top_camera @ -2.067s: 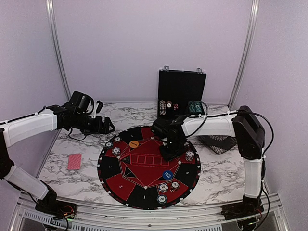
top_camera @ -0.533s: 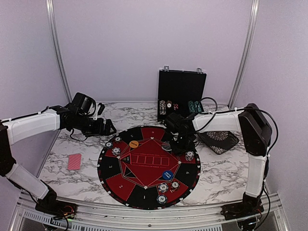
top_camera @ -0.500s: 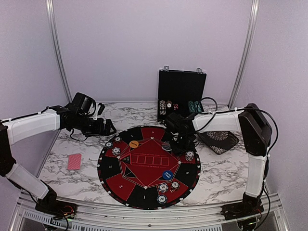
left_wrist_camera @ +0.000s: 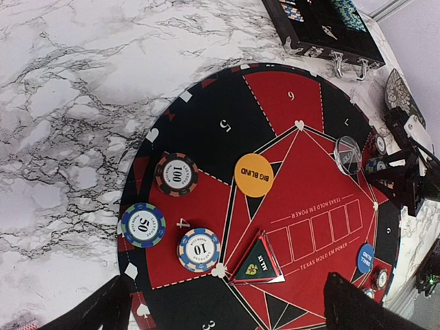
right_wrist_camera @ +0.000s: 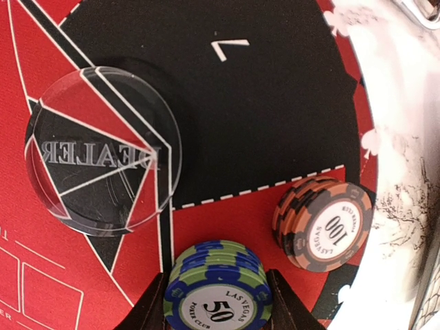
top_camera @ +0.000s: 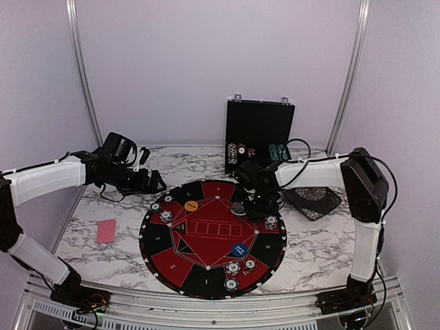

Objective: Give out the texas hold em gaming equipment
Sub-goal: Place the poker chips pile in the dealer area.

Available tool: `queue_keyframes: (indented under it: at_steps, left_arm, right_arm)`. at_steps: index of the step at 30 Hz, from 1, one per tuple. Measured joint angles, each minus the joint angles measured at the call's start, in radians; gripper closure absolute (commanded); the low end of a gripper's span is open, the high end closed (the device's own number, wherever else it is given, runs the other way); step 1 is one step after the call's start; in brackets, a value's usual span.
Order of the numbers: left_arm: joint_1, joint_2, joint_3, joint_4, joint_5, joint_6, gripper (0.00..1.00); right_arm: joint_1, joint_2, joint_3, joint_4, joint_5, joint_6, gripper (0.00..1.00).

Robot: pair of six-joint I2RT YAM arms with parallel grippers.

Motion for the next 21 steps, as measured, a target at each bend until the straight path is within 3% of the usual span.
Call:
queue_keyframes:
  at_steps: [21]
  left_arm:
    - [0.000, 0.014, 0.000, 0.000, 0.005, 0.000, 0.01]
  right_arm:
    - [-0.001, 0.000, 0.014, -0.008, 0.001, -0.011, 0.62]
